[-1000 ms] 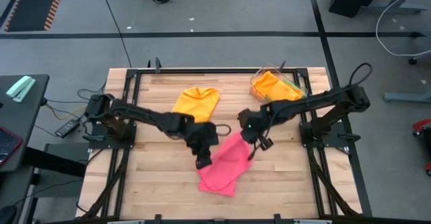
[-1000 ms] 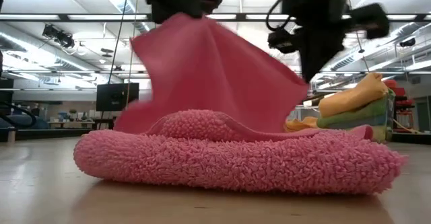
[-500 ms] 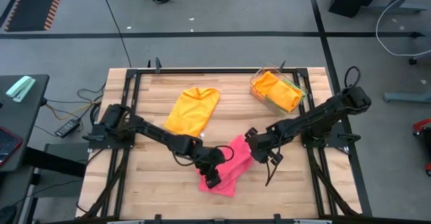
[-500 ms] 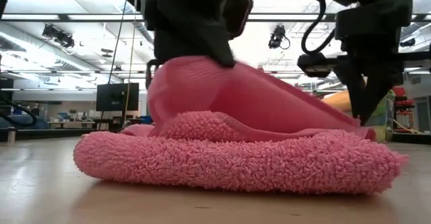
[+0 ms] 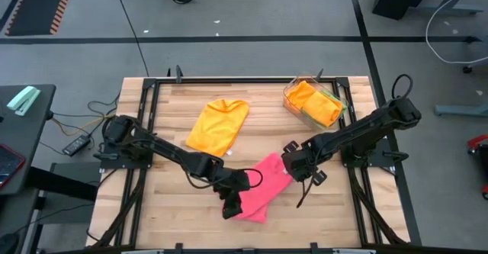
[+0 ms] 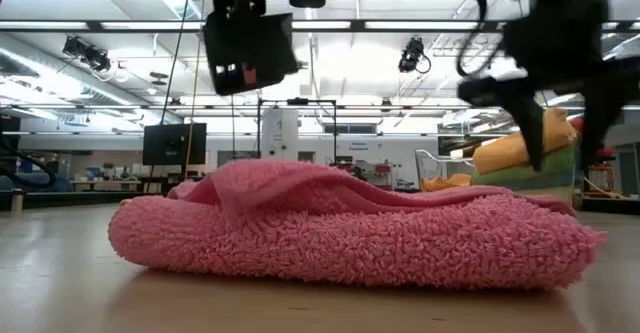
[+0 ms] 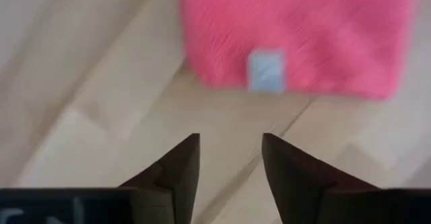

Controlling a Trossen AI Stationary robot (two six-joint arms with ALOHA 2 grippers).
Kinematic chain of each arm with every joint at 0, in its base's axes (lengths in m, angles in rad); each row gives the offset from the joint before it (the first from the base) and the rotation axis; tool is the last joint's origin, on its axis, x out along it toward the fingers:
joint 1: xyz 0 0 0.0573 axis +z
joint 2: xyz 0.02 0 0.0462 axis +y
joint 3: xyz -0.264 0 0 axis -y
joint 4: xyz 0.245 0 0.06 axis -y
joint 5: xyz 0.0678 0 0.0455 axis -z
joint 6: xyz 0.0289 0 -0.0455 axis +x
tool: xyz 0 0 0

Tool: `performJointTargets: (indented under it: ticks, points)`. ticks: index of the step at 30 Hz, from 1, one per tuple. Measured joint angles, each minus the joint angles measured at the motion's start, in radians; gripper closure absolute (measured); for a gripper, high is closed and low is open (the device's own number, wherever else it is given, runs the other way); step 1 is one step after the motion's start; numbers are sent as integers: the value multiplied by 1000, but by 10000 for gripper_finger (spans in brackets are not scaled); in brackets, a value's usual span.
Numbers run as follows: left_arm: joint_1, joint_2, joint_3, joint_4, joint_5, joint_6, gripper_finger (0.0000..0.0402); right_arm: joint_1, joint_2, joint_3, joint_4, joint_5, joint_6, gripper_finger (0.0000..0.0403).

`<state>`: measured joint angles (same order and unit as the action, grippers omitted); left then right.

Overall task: Fold microfiber towels
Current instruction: Fold the right pink towel

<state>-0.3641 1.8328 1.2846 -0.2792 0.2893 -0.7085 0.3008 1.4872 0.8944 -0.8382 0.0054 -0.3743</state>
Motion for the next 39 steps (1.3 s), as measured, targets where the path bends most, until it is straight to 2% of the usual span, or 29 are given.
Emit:
performJointTargets:
  ticks: [4, 7, 11, 15, 17, 19, 22, 30, 36, 39]
  points:
    - [-12, -3, 0, -83, -48, 111, 190, 22, -8, 72, 32, -7, 92, 232]
    - [-24, -1, 0, -190, -109, 210, 199, 69, -7, 92, 167, -14, 125, 235]
    - [-54, 0, 0, -298, -229, 369, 200, 121, -7, 88, 377, 31, 201, 237]
    - [-106, 0, 0, -361, -391, 603, 187, 147, -7, 87, 415, 150, 315, 237]
    - [-134, 0, 0, -364, -491, 736, 178, 150, -6, 87, 416, 166, 383, 237]
    - [-153, 0, 0, -352, -547, 848, 170, 151, -6, 87, 416, 170, 453, 237]
    - [-154, 23, -1, -338, -551, 931, 163, 154, -6, 87, 417, 184, 547, 237]
    - [-147, 113, -3, -326, -533, 981, 174, 154, -6, 87, 423, 196, 715, 237]
    - [-142, 158, 2, -348, -528, 1021, 179, 155, -6, 97, 432, 208, 773, 249]
    - [-130, 170, 1, -347, -524, 1016, 201, 168, -6, 113, 472, 211, 750, 261]
